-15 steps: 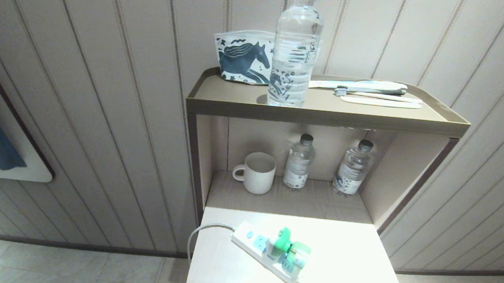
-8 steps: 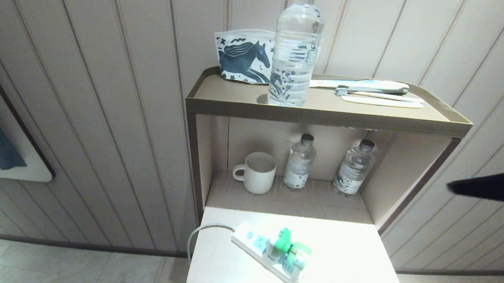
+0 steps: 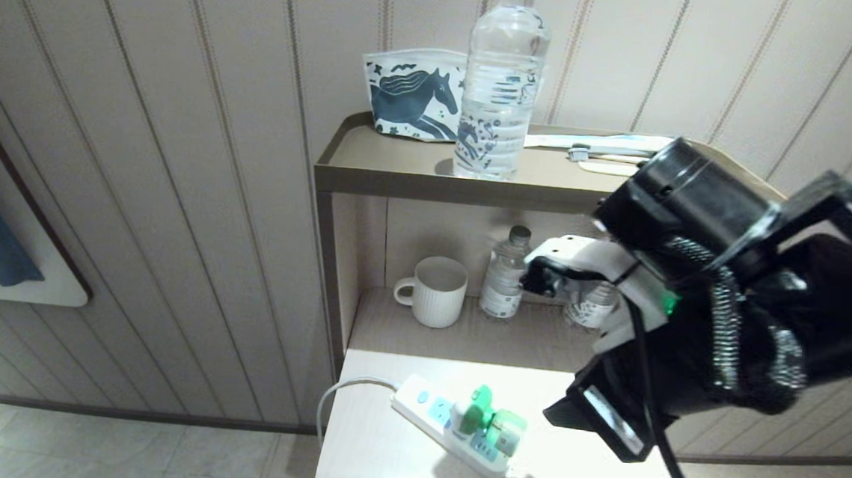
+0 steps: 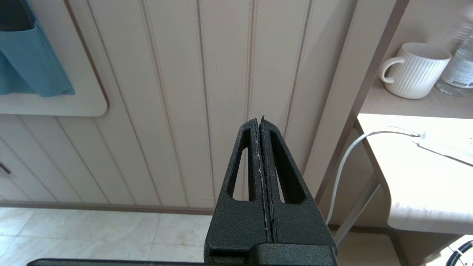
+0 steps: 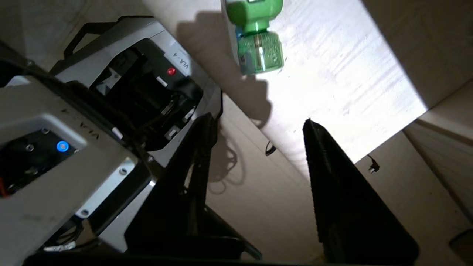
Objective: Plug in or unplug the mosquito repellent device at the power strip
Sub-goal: Hold the socket with your left hand and unplug it with your right hand
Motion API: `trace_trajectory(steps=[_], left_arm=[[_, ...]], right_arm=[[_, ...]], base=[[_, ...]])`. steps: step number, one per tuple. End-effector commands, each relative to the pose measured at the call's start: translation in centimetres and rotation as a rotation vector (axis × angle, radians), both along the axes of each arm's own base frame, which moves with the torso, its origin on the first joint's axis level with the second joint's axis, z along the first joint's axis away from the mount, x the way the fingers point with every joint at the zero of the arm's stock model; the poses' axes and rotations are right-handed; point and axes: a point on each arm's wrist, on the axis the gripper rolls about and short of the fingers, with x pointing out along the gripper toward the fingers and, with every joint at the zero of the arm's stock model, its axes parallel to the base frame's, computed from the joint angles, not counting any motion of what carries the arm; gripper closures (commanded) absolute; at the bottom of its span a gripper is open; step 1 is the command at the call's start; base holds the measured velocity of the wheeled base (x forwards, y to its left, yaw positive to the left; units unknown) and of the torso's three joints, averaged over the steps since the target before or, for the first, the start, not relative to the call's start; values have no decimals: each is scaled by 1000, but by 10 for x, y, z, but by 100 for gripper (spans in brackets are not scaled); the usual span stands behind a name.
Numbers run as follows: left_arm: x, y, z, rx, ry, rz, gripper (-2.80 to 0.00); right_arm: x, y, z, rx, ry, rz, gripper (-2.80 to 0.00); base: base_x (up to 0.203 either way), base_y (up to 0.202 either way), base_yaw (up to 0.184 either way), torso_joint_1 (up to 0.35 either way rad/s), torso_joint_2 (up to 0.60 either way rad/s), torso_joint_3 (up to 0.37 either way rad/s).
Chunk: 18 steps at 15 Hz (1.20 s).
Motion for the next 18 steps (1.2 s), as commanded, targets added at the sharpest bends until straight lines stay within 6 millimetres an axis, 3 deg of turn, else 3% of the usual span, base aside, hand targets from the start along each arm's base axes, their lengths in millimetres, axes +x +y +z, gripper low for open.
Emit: trace_trajectory(steps=[1,6,9,15,18], left_arm=[[0,0,0,0,-1,0,0],[0,0,0,0,-1,0,0],[0,0,0,0,-1,0,0],[0,0,0,0,-1,-1,0],[0,0,0,0,-1,-1,0]], right_arm=[[16,30,-25,-84,16,15,-280],[47,76,-81,-234,64,32,-280],[67,90,-92,-249,50,53,-280],[106,55,-85,-261,59,163,-280],[116,56,-95,-226,102,205,-280]], base=[[0,0,0,0,0,0],[0,0,0,0,0,0],[0,0,0,0,0,0],[0,0,0,0,0,0],[0,0,0,0,0,0]])
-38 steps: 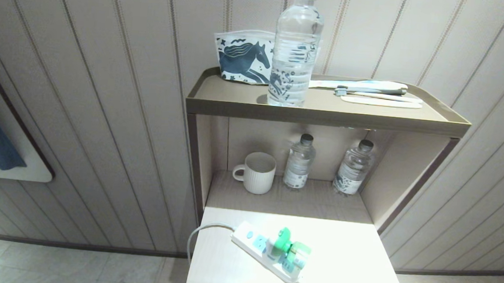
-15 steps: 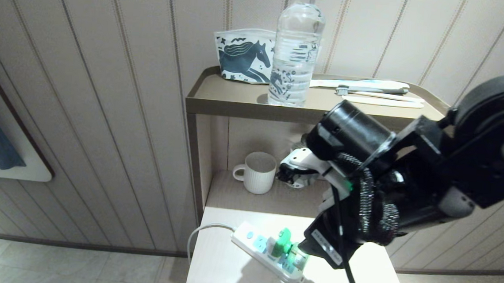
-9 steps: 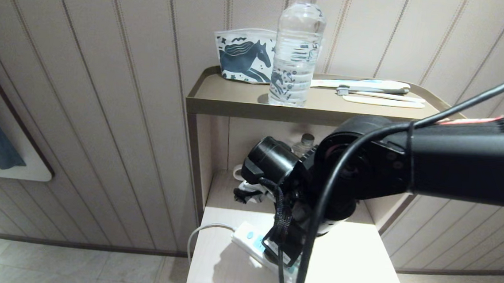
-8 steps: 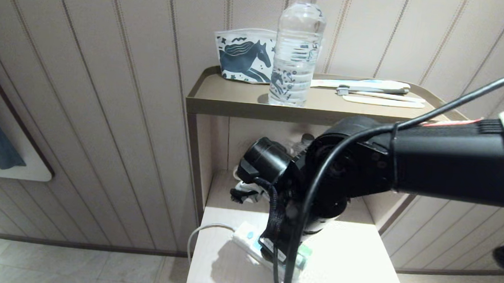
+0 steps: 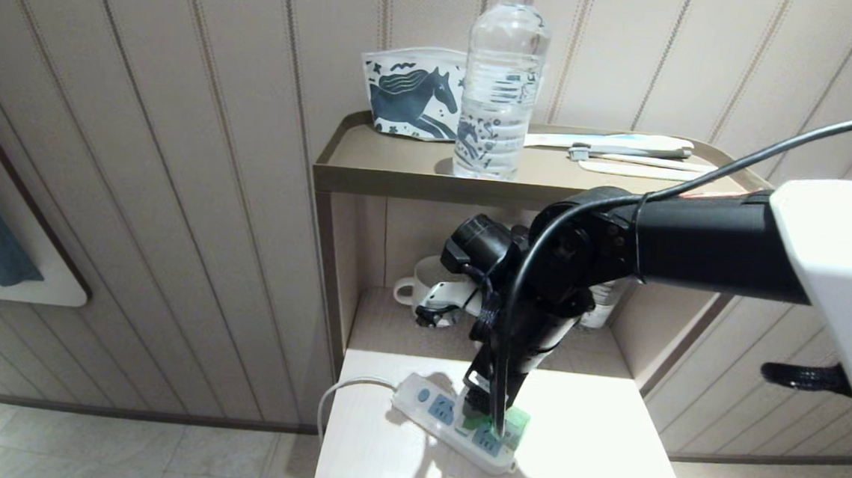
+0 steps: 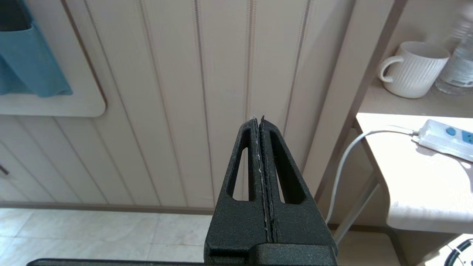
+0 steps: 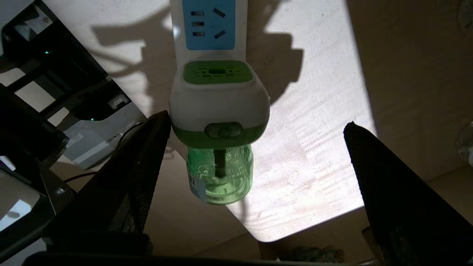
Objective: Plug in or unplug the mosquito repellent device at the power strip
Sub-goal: Hold the socket with your left hand and unplug it with your right hand
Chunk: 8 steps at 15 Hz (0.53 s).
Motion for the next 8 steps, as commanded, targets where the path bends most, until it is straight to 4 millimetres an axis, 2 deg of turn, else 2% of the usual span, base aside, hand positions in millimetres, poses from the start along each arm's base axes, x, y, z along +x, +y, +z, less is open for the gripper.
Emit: trace_trajectory(steps=[1,5,8], left_arm=[[0,0,0,-1,-1,-1,0],[0,0,0,-1,-1,0,0],[0,0,0,-1,-1,0,0]], right_arm=[[6,3,-11,13,45,16,-280],[6,11,-22,22,83,42,-280],[8,9,-27,10,98,48,-280]], base=[[0,0,0,0,0,0],[0,0,0,0,0,0],[0,0,0,0,0,0]])
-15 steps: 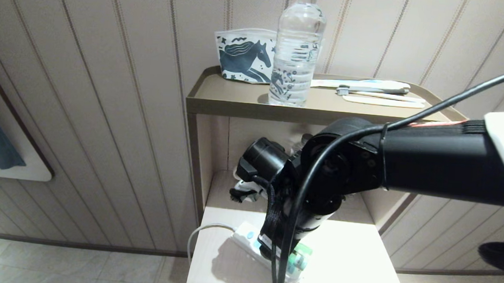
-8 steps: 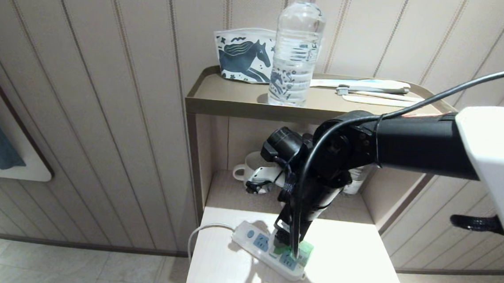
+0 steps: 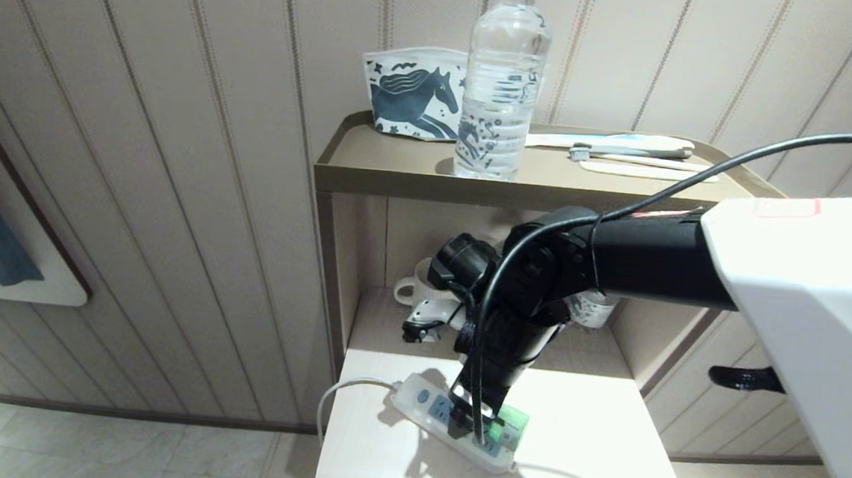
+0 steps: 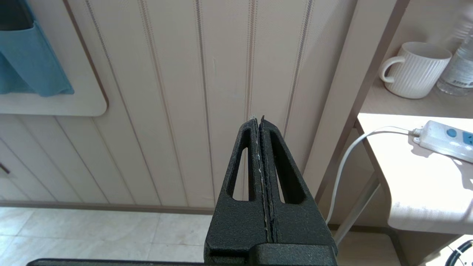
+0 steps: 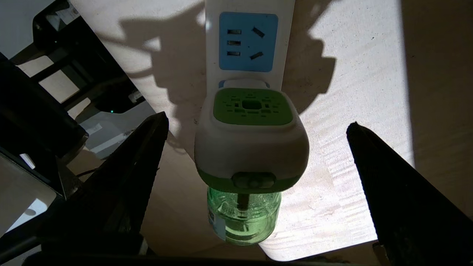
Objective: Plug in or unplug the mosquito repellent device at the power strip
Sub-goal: Hold the socket with your left hand and unplug it with your right hand
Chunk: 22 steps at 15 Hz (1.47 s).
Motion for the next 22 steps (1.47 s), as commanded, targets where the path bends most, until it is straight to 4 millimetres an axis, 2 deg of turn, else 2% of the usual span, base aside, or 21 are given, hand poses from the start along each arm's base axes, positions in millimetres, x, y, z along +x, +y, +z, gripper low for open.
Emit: trace_trajectory(steps=[1,4,5,11,21,22], left_arm=[[0,0,0,0,-1,1,0],[0,0,0,0,-1,-1,0],[0,0,0,0,-1,1,0],[0,0,0,0,-1,1,0],[0,0,0,17,4,11,0],[-3,0,10,17,-21,16,0]], right_arm=[[0,-3,-4,-18,20,5,-280],[1,-3,-7,-23,24,2,-280],[1,-2,-10,-28,29,3,0],[2,-2,-16,-37,37,-1,0],[-6,0,-13,-46,37,3,0],[-7,1,-13,-47,37,6,0]], base=[[0,0,0,0,0,0],[0,0,0,0,0,0],[0,0,0,0,0,0],[0,0,0,0,0,0],[0,0,0,0,0,0],[0,0,0,0,0,0]])
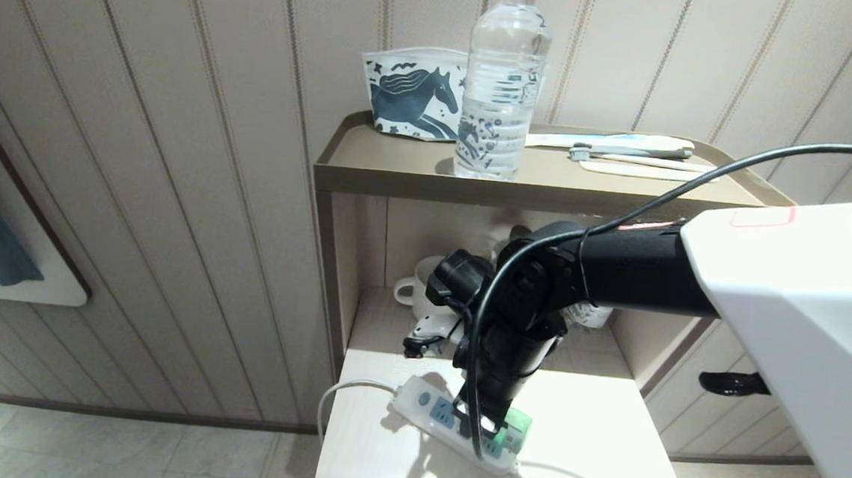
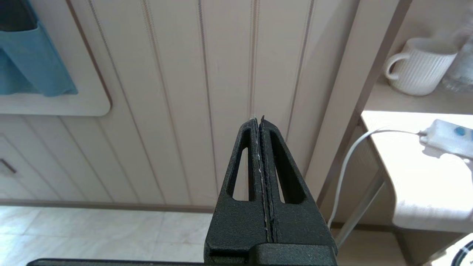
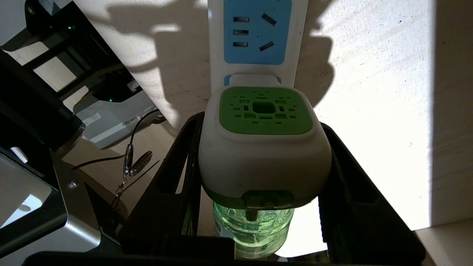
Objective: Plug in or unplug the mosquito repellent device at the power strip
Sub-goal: Hold the socket with your left hand and unplug it with your right hand
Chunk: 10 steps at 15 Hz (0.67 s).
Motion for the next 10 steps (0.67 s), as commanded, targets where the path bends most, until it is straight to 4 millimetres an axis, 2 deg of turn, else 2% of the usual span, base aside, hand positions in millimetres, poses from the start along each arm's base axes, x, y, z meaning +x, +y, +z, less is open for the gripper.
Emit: trace_trajectory(steps=[1,3,5,7,10], left_arm=[[-7,0,30,-6,-64,11,0],[-9,0,89,-34,-101,12,0],[24,0,127,-107,39,-28,0],[72,-3,138,-179,244,-101,0],[148,-16,118,-279,613,-282,0]], right_arm=[[-3,3,2,3,-5,14,0],[-6,7,5,11,-14,24,0],[-12,8,14,28,-23,26,0],[-17,8,19,36,-27,33,0],[-24,17,15,32,-17,60,0]], base=[[0,0,0,0,0,0],[0,0,0,0,0,0],[0,0,0,0,0,0],[0,0,0,0,0,0],[0,0,0,0,0,0]])
